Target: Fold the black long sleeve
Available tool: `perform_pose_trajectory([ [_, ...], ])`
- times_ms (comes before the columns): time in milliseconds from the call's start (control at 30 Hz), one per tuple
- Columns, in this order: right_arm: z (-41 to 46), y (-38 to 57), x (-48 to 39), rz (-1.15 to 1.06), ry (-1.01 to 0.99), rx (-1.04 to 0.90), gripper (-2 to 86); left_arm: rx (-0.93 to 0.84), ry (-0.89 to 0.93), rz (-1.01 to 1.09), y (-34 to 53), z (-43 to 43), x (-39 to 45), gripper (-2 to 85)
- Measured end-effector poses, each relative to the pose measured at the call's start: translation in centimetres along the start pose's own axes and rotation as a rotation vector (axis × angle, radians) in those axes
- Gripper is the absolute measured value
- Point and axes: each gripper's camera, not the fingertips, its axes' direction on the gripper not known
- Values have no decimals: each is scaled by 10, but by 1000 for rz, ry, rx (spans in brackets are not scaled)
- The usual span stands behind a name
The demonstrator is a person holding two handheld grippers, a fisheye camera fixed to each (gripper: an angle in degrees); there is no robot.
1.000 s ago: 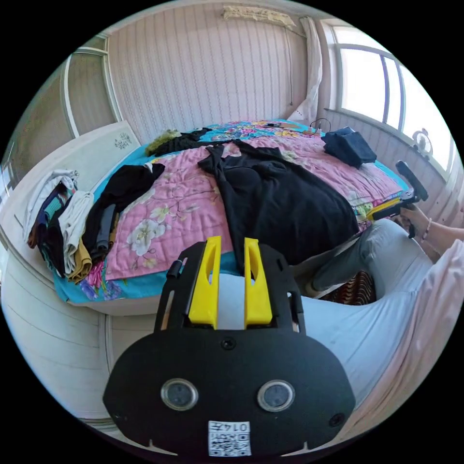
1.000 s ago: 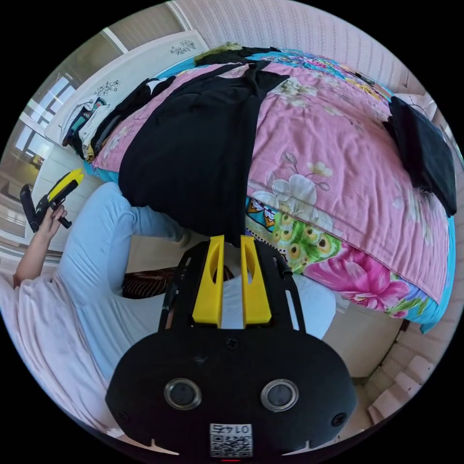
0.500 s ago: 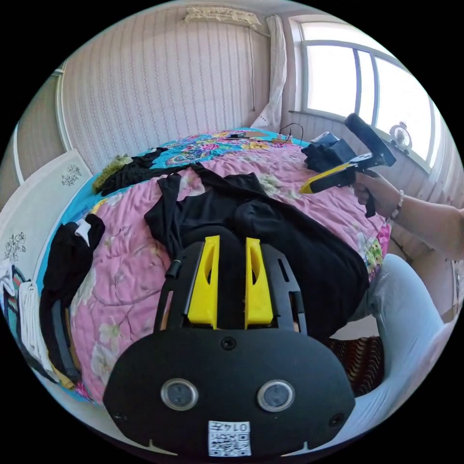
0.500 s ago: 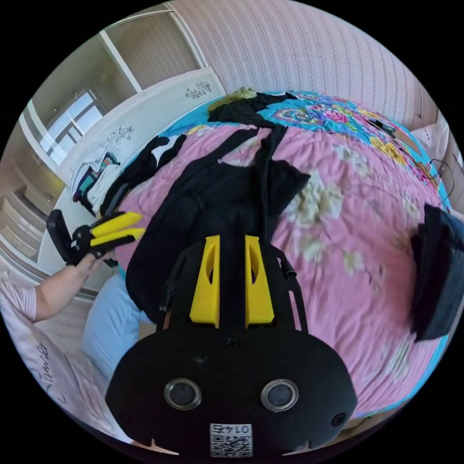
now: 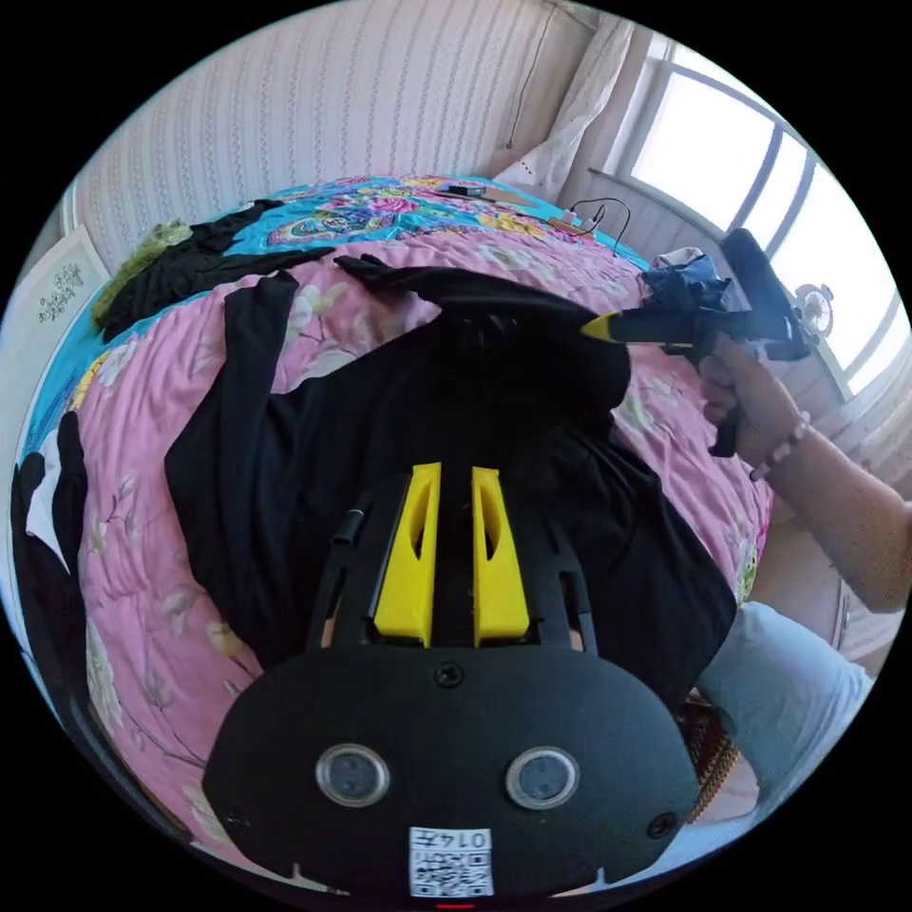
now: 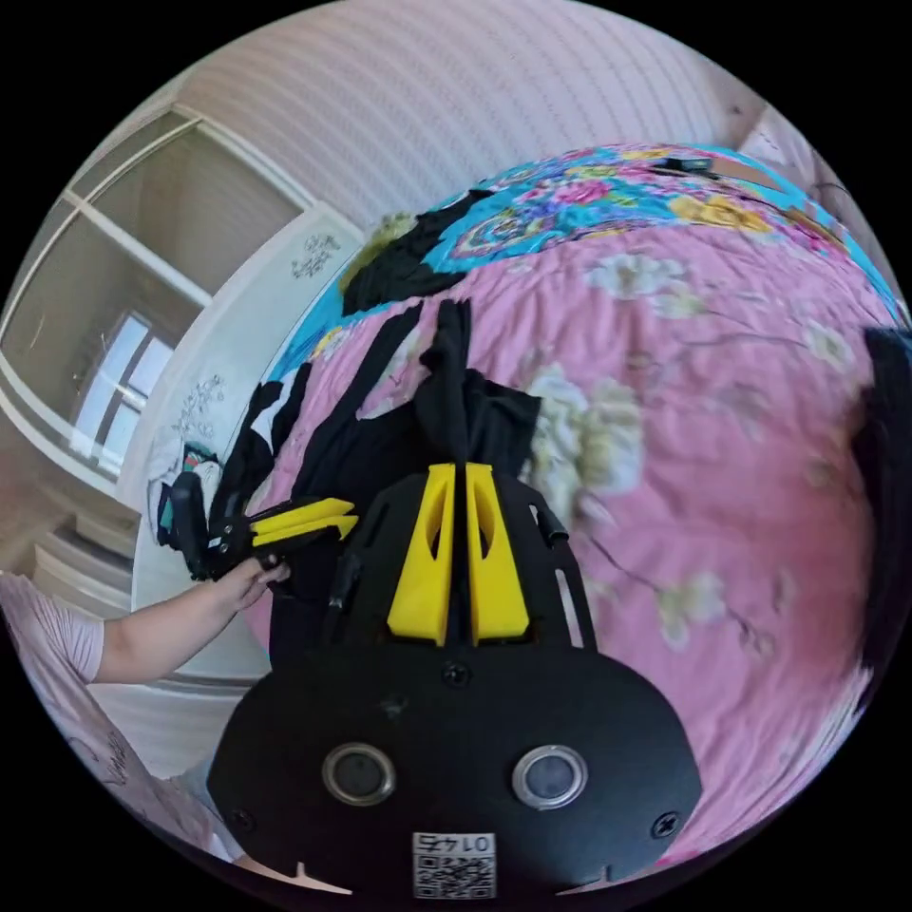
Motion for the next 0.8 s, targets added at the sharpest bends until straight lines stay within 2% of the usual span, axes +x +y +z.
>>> perform_pose_trajectory([
  [67,-52,35,19,94,69,29,20,-69,26,-28,10,16,-6,57],
  [133,-81,69,41,187,80,-21,24,-52,37,-14,23,16,-3,56],
  [200,-95,101,60,256,91,-189,38,-7,76,12,43,13,2,55],
  [267,-105,103,61,248,114,-268,50,-11,98,11,53,18,3,55],
  [333,-114,82,55,192,111,-270,60,-10,100,15,58,29,2,55],
  [533,-87,-69,10,-81,94,-177,101,-37,67,41,34,112,0,59],
  [633,-47,-125,10,-20,72,-218,47,-63,50,48,20,164,-6,62],
  [700,-34,-135,15,17,17,-274,17,-155,95,75,23,211,-5,64],
  [733,-41,-133,18,41,11,-255,15,-191,113,78,25,223,-5,64],
  [800,-103,-111,41,190,-123,-121,10,-242,123,86,46,255,-3,61],
])
